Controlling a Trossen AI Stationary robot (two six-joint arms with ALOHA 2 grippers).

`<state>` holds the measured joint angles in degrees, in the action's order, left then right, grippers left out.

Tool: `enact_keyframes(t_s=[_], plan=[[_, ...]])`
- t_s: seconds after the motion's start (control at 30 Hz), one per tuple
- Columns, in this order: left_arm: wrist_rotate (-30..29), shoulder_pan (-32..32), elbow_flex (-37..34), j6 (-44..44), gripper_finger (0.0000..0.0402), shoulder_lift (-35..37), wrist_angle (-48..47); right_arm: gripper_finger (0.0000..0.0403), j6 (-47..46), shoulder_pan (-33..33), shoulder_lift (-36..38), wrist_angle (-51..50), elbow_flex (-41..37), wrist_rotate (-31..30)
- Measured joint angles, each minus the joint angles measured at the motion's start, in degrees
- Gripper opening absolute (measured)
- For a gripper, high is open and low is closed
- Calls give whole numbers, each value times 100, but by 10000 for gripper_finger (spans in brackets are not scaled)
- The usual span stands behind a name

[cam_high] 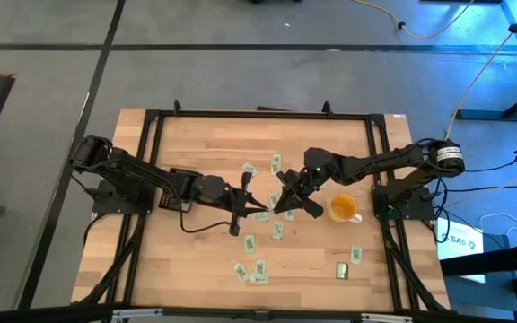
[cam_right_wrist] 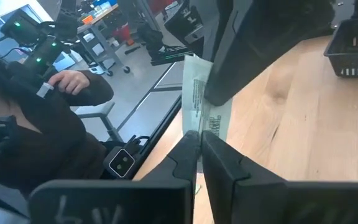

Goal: Pick and place Stevia / Truvia into bins
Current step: Put the stevia packet into the black bin

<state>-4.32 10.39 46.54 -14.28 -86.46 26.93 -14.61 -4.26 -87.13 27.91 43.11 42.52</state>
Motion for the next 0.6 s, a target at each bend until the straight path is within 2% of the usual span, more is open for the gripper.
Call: enact_keyframes(t_s=[0.2,0.4,0.47,0.6], plan=[[-124,7,-2,18,4,0,-300,72,5,-148,0,-427,2,117],[-665,13,-5,500,5,133,-1116,112,15,-670,0,-1672,2,60],[-952,13,-4,794,5,273,-1628,115,31,-843,0,-2097,2,-182],[-1577,17,-4,1551,3,710,-2997,116,212,-1112,0,-2842,2,-1086]])
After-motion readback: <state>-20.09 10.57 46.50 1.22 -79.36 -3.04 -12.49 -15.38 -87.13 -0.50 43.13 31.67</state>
